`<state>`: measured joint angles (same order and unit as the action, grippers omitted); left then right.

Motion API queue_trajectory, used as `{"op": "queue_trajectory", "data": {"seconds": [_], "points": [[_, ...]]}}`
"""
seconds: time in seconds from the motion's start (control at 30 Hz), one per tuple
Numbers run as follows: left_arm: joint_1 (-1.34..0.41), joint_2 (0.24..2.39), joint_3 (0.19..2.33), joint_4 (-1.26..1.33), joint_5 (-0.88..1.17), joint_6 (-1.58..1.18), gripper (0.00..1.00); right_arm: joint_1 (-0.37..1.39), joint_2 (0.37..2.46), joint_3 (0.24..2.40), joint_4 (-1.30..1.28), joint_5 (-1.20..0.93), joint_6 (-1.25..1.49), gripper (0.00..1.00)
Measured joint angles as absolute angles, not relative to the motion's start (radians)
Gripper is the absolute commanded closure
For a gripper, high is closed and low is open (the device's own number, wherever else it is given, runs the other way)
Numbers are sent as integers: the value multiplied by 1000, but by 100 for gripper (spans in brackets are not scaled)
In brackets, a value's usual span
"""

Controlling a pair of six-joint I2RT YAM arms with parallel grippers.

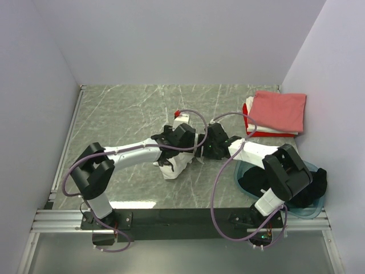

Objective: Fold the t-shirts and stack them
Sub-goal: Move the tshirt to the center of the board, then flatten the tshirt out

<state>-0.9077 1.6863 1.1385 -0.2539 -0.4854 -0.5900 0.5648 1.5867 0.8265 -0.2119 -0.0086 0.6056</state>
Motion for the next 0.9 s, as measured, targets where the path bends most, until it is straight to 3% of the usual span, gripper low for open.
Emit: {"op": "queue_trajectory", "data": {"seconds": [0.1, 0.23, 0.47, 0.63, 0.7, 0.73, 0.83, 0.87, 0.9], "points": [[-907, 1711, 1148, -256, -492, -595, 24, 564, 1582, 811, -184, -17, 610, 24], [-908, 1714, 1148, -259, -496, -600, 41, 564, 1551, 774, -158, -30, 618, 25], [-908, 1708, 1131, -260, -503, -616, 53, 564, 1516, 732, -144, -66, 625, 24], [-908, 1683, 1101, -255, -505, -625, 71, 564, 1516, 726, -120, -82, 631, 24], [-908, 1671, 1092, -256, -505, -626, 77, 564, 1520, 726, -113, -81, 628, 40], [-908, 1666, 1090, -256, -505, -628, 85, 564, 1525, 726, -108, -81, 625, 49], [-908, 1652, 1088, -258, -506, -634, 100, 564, 1542, 730, -111, -76, 614, 85], [-908, 1647, 1088, -262, -508, -635, 100, 564, 1546, 735, -120, -72, 607, 100], [-907, 1639, 1088, -268, -513, -633, 99, 564, 1546, 742, -130, -67, 611, 100]]}}
